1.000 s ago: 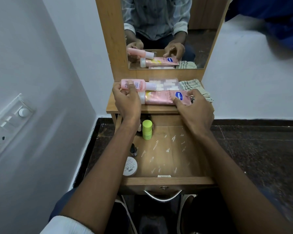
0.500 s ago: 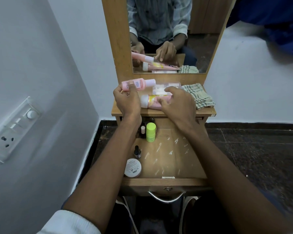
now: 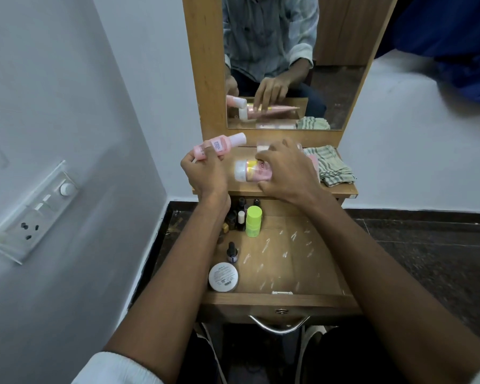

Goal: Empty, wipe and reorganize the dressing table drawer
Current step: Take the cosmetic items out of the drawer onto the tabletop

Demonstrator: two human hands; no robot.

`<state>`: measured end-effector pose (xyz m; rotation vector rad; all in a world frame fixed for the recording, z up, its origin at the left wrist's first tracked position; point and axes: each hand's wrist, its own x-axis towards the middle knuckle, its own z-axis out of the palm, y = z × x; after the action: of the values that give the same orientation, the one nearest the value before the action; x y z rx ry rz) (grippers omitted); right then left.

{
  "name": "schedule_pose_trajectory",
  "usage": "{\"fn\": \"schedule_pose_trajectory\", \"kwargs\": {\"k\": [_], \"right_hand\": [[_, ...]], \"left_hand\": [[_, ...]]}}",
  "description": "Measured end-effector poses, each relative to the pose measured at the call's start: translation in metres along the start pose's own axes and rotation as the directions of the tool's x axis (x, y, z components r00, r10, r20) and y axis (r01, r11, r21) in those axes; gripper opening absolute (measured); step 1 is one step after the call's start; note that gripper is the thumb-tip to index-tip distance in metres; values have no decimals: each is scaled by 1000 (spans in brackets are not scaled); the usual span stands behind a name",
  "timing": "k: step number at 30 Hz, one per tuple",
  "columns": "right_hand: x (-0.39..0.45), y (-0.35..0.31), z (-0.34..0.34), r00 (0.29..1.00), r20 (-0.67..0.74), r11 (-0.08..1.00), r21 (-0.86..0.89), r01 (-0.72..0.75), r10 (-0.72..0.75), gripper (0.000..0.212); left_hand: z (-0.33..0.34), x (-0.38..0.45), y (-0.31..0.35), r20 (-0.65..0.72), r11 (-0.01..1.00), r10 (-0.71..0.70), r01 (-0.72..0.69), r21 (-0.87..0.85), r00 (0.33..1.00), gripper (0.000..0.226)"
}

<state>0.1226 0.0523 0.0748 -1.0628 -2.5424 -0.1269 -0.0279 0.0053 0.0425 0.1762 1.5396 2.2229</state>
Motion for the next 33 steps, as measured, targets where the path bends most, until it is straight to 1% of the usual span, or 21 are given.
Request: {"fn": "schedule_pose_trajectory", "kwargs": {"k": [3,5,7,11,13,16,19,24,27,33], "right_hand": [[21,-12,-4,996,-59,998,-29,64,-66,50],[36,-24,2,996,-40,996,-38,81,-82,51],[47,-36,13,995,-17,994,-39,99,-100,53],[62,-53,37,990,-5,989,-21,143,-144,64],[69,-59,46,989,13,988,-32,150,-150,61],[79,-63,59,991,4,991,-6,132,-132,52],[85,-58,67,995,-59,996,28,82,-80,44],[91,-51,78,994,-106,999,32,3,0,42],[93,-48,79,994,-100,997,65,-38,45,37],[92,-39,77,994,-91,987,151,-46,60,44]], "left_hand": [[-2,4,7,-66,995,15,-22,-96,998,30],[-3,8,11,-82,992,13,-23,-122,997,31],[-6,14,14,-90,994,2,-12,-113,996,31],[-14,29,17,-134,999,-13,6,-50,991,30],[-18,36,17,-135,1000,-9,5,-31,991,28],[-21,44,15,-119,1000,2,-4,-9,993,29],[-23,53,12,-70,1000,3,-2,12,998,34],[-18,60,4,-24,996,0,2,94,1000,36],[-16,59,1,-14,996,6,-5,90,1000,36],[-18,56,0,5,990,15,-16,140,1000,36]]}}
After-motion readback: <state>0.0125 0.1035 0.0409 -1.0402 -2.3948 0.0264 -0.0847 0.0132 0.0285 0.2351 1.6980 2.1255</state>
